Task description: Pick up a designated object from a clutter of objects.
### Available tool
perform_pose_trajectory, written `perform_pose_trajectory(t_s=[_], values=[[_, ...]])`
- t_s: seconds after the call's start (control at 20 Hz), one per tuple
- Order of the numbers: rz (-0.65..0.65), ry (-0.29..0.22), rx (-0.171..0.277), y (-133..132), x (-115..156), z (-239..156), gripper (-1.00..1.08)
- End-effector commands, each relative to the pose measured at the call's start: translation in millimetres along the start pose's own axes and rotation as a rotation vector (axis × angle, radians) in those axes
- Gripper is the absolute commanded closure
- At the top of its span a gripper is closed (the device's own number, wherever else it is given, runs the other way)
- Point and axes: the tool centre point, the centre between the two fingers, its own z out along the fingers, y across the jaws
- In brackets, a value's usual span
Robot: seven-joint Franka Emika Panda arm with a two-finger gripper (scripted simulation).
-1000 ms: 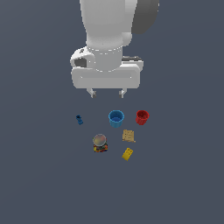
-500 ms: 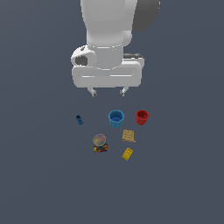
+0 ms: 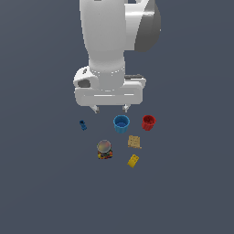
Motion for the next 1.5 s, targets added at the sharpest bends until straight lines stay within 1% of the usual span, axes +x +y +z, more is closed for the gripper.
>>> perform_pose_trajectory(t_s=[0.0,0.35,0.55,0.75,1.05,1.45], values=[[-0.01,-0.006,-0.001,5,5,19,-0.92],[-0.05,-0.027,-0.007,22,20,91,-0.92],[-0.071,-0.037,-0.01,31,24,130,-0.92],[-0.087,-0.046,-0.012,37,24,159,-0.92],[-0.102,-0.053,-0.014,43,23,185,-0.92],[-0.103,-0.056,-0.014,44,22,193,-0.92]])
